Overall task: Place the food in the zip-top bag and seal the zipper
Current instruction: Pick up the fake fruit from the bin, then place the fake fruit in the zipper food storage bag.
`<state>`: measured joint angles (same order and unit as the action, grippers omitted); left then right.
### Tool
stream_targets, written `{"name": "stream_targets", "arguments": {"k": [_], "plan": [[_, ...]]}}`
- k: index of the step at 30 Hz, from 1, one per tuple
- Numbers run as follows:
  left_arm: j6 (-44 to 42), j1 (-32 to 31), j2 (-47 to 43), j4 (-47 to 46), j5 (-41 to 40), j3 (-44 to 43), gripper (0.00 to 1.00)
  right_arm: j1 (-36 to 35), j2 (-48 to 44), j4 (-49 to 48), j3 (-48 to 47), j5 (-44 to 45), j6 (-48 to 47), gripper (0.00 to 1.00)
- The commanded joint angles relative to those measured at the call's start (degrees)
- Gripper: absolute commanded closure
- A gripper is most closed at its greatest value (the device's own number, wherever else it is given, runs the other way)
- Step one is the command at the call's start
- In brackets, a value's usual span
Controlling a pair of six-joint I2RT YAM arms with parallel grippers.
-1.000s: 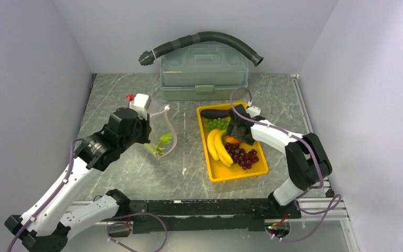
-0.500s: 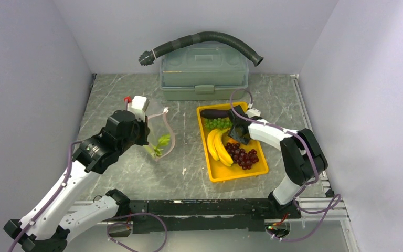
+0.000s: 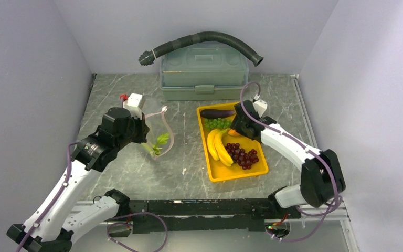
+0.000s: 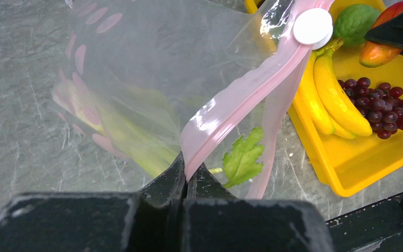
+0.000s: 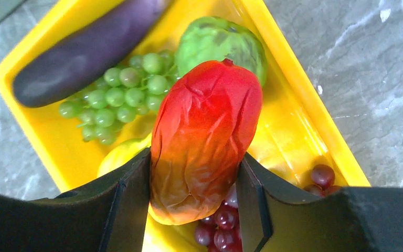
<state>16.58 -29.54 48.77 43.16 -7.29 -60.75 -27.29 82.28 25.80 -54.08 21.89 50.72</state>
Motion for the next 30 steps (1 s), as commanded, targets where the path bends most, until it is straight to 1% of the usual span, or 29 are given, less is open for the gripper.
{"name": "stream_targets", "arguments": {"k": [1, 4, 6, 14, 16, 17, 19, 27, 30], "plan": [[-0.80, 0.95, -0.43, -3.03, 3.14, 0.15, 1.00, -1.00, -5.47, -0.80, -1.82, -2.55, -5.37, 1.00], [-0.83, 1.09, -0.14, -3.01, 3.29, 0.20, 1.00, -2.95, -8.63, -3.05, -2.43, -7.11, -9.73, 1.00], [-0.83, 1.11, 0.12, -2.90, 3.40, 0.12, 1.00, -5.61, -10.79, -4.79, -2.96, -9.24, -12.51, 1.00], [-0.71, 1.59, 0.26, -3.14, 4.59, 0.20, 1.00, -22.35, -15.17, -10.93, -7.35, -7.51, -22.96, 1.00], [-0.73, 1.69, 0.41, -3.17, 5.03, 0.23, 1.00, -24.96, -16.26, -15.36, -6.57, -11.28, -26.28, 1.00], [-0.75, 1.80, 0.51, -3.10, 5.27, 0.17, 1.00, -25.93, -16.69, -17.71, -5.91, -14.42, -27.56, 1.00], [-0.67, 1.94, 0.44, -3.23, 5.71, 0.14, 1.00, -27.86, -17.08, -20.77, -5.31, -17.95, -29.59, 1.00], [-0.76, 2.90, 0.18, -3.51, 6.76, 0.32, 1.00, -35.01, -15.34, -25.49, -5.97, -21.60, -38.65, 1.00], [-0.76, 3.07, 0.18, -3.43, 6.76, 0.28, 1.00, -36.50, -14.92, -28.27, -5.09, -25.09, -41.40, 1.00]]}}
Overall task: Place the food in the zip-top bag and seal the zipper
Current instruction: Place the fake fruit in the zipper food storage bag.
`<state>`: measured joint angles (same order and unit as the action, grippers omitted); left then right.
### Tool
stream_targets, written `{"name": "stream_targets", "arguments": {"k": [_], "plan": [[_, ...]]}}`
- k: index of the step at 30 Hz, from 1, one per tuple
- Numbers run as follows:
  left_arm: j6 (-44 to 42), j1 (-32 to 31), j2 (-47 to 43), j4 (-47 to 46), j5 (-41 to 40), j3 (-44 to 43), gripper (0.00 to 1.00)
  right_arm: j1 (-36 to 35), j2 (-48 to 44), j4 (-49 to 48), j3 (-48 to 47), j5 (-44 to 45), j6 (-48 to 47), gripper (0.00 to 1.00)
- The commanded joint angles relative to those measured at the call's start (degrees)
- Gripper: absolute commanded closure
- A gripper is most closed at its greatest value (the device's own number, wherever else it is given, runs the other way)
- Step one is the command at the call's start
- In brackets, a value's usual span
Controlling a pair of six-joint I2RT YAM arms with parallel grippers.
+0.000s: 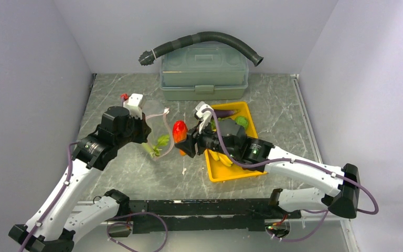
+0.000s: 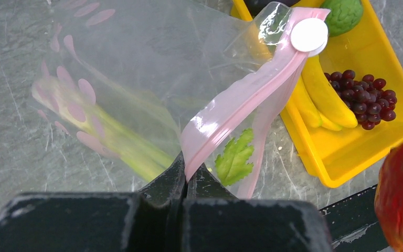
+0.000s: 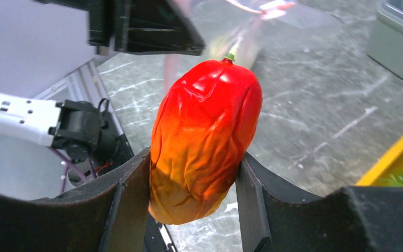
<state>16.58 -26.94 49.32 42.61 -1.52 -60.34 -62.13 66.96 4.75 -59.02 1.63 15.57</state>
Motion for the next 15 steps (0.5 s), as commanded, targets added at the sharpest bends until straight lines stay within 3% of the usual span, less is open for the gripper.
{"name": "stream_targets", "arguments": {"k": [1, 15], "plan": [[-0.74, 0.53, -0.44, -2.93, 0.99, -0.06, 1.00, -2.10, 0.56, -8.14, 0.13, -5.81, -7.11, 1.00], [-0.84, 1.19, -0.89, -3.32, 3.33, 0.13, 1.00, -3.26, 12.83, -5.02, -7.63, -6.54, -9.68, 1.00]]}}
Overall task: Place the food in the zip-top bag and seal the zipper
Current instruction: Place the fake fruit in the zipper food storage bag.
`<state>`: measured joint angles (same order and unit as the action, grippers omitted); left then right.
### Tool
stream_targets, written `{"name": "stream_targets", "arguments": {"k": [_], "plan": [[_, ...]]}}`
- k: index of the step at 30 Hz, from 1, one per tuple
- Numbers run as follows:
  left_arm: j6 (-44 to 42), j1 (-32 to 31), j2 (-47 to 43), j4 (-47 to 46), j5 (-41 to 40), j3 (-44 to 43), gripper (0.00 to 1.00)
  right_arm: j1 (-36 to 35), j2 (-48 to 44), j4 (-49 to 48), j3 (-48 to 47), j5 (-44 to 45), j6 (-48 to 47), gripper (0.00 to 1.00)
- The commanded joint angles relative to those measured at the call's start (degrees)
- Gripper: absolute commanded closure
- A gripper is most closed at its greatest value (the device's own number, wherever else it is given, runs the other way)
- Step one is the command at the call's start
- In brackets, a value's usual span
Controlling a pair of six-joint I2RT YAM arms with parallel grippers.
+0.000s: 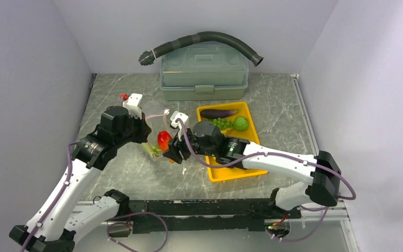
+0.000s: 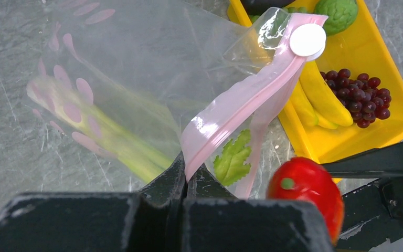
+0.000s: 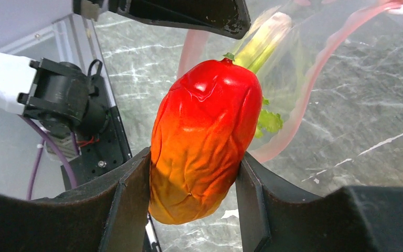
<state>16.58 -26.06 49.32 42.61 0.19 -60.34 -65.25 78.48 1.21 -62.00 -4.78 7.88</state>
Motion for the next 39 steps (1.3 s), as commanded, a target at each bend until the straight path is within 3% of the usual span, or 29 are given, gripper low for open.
{"name": "stream_targets", "arguments": {"k": [1, 12, 20, 28, 39], "plan": [[-0.83, 0.31, -0.89, -3.32, 1.77, 0.13, 1.00, -0.14, 1.98, -0.29, -5.50, 0.12, -2.23, 1.00], [-1.40, 0.32, -2.44, -4.45, 4.33, 0.66, 1.00, 0.47, 13.34, 7.52, -16.85, 3.92, -3.57, 0.96], [-1.44, 0.40, -3.33, -4.72, 4.92, 0.96, 1.00, 2.17, 17.41, 8.28, -18.29, 3.92, -3.57, 0.96], [-1.63, 0.40, -4.31, -5.34, 5.65, 1.28, 1.00, 2.32, 18.24, 9.58, -20.91, 3.92, -3.57, 0.96], [-1.44, 0.49, -3.97, -5.26, 5.55, 1.20, 1.00, 2.32, 12.71, 9.64, -20.77, 3.92, -3.57, 0.96]]}}
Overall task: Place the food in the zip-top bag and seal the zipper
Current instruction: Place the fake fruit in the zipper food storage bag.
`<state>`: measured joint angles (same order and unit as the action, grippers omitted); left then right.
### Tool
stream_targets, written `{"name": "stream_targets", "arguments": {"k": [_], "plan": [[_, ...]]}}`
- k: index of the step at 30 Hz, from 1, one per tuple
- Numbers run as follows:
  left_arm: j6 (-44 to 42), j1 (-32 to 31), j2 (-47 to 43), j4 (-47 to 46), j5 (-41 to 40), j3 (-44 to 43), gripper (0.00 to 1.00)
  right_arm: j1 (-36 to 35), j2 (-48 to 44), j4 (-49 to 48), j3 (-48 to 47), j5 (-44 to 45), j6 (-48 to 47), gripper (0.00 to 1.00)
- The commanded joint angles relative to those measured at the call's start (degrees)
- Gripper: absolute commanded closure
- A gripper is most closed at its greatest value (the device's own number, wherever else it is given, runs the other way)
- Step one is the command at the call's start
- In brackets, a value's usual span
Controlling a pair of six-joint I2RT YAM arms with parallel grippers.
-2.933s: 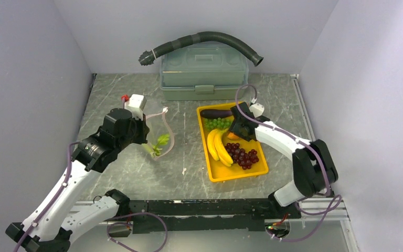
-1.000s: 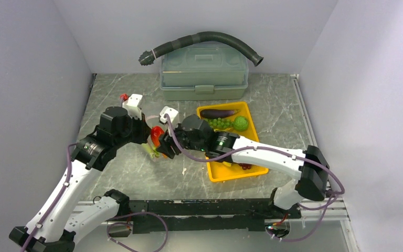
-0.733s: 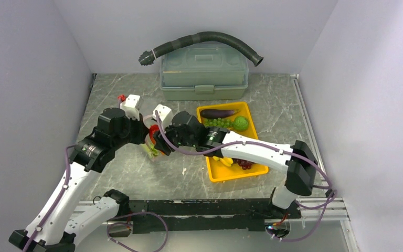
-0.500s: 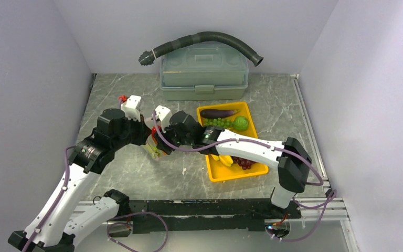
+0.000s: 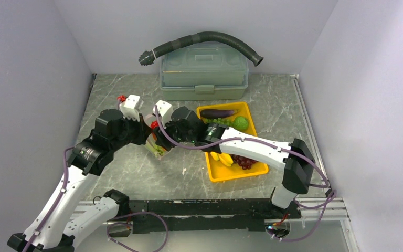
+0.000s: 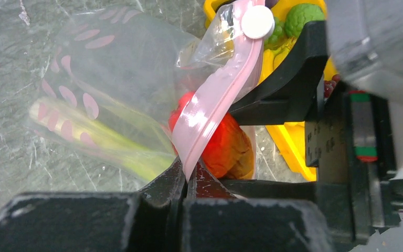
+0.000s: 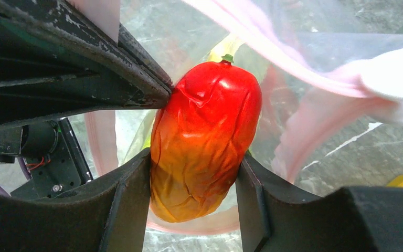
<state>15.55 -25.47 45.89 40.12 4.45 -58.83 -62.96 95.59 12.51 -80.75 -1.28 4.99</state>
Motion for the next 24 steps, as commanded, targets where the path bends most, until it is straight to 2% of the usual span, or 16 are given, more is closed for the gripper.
{"name": "stream_targets", "arguments": {"k": [1, 6, 14, 15, 16, 17, 18, 20, 21, 24], "plan": [[-0.41, -0.10, -0.54, -2.76, 1.34, -0.32, 1.00, 0.03, -4.64, -1.36, -2.04, 0.42, -0.68, 0.96], [-0.32, -0.10, -0.45, -2.76, 1.26, -0.22, 1.00, 0.03, -6.57, -2.30, -0.49, 0.42, -0.68, 0.96], [-0.34, -0.07, -0.35, -2.78, 1.36, -0.23, 1.00, 0.03, -3.14, -1.32, -2.14, 0.42, -0.68, 0.96], [-0.35, -0.10, -0.36, -2.84, 1.35, -0.19, 1.00, 0.03, -2.54, -0.74, -2.59, 0.42, -0.68, 0.48], [-0.35, -0.10, -0.36, -2.85, 1.34, -0.21, 1.00, 0.03, -1.91, -0.08, -3.17, 0.42, -0.68, 0.07], [-0.35, -0.10, -0.36, -2.85, 1.36, -0.23, 1.00, 0.03, -1.30, 0.56, -3.73, 5.70, -0.68, 0.01], [-0.35, -0.06, -0.28, -2.85, 1.38, -0.23, 1.00, 0.03, -0.81, 1.26, -4.33, 9.94, -0.68, 0.01], [-0.43, -0.02, -0.21, -2.77, 1.46, -0.23, 1.00, 0.03, -0.13, 2.24, -5.20, 10.83, -2.84, 0.00], [-0.43, -0.02, -0.19, -2.77, 1.48, -0.23, 1.00, 0.03, 0.07, 2.47, -5.44, 10.86, 5.86, 0.00], [-0.39, -0.01, -0.19, -2.75, 1.48, -0.22, 1.00, 0.03, -0.01, 2.25, -5.20, 10.38, 7.18, 0.00]]}}
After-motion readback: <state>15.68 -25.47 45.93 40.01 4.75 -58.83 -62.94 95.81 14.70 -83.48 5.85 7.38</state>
